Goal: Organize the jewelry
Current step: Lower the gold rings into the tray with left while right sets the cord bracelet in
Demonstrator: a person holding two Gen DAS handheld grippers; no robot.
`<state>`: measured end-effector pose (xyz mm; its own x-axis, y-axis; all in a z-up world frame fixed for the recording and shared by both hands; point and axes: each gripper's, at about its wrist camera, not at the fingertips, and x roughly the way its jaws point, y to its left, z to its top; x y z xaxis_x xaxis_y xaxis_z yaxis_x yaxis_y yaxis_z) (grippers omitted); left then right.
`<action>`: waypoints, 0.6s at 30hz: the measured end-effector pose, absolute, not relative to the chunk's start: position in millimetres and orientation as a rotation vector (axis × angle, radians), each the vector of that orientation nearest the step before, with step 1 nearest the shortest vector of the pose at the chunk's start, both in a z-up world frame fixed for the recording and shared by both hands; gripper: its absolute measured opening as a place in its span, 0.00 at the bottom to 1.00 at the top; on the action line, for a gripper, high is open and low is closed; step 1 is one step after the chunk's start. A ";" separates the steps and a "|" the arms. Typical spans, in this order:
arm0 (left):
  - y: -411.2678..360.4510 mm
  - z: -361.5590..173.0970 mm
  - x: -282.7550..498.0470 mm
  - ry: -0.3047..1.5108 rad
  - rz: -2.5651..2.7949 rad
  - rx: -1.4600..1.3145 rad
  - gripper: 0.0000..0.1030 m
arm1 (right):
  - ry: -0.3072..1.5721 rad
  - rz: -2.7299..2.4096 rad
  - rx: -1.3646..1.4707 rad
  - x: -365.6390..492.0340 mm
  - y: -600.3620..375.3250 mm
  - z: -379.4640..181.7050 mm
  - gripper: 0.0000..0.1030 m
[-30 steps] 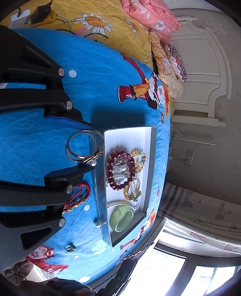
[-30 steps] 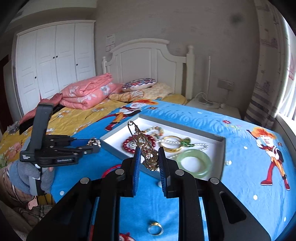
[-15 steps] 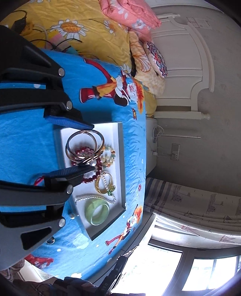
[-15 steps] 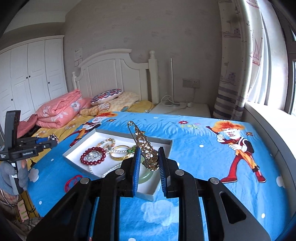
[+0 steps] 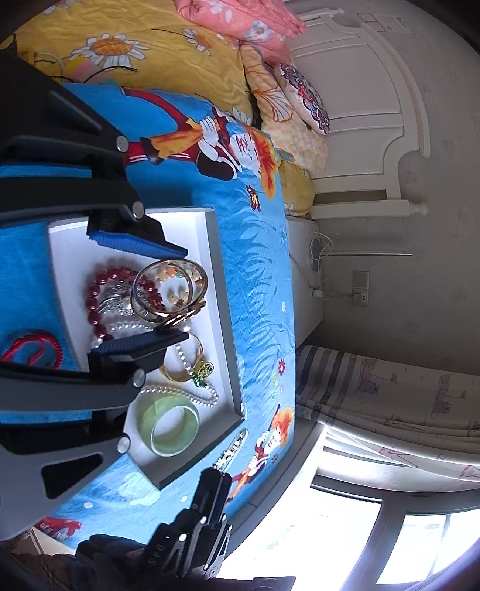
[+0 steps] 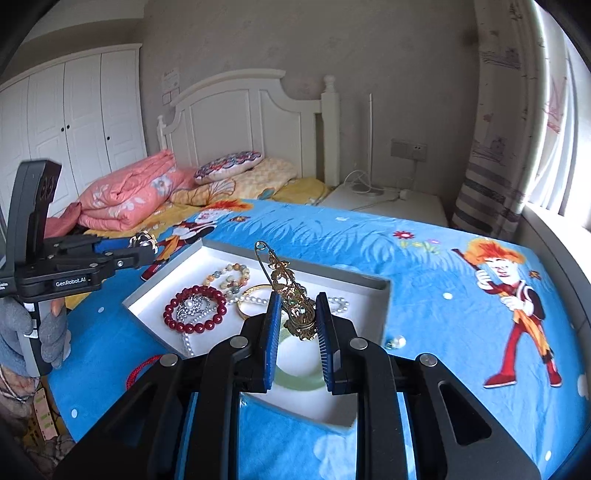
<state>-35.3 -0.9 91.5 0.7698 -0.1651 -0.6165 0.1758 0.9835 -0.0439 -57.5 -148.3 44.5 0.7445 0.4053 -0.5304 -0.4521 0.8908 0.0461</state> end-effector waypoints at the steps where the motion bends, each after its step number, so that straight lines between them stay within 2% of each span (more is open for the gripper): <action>1: -2.9 89.9 -29.9 0.678 -0.182 0.027 0.37 | 0.572 0.477 -0.089 -53.5 -142.5 42.8 0.20; 18: 16.2 48.2 45.5 0.853 -0.156 0.109 0.37 | 0.769 0.504 -0.097 -32.7 -79.1 4.2 0.20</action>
<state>45.5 16.2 48.2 0.6474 -0.0932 -0.7565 0.1807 0.9830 0.0336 -32.7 -79.1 4.2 0.6061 0.4010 -0.6870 -0.4701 0.8772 0.0973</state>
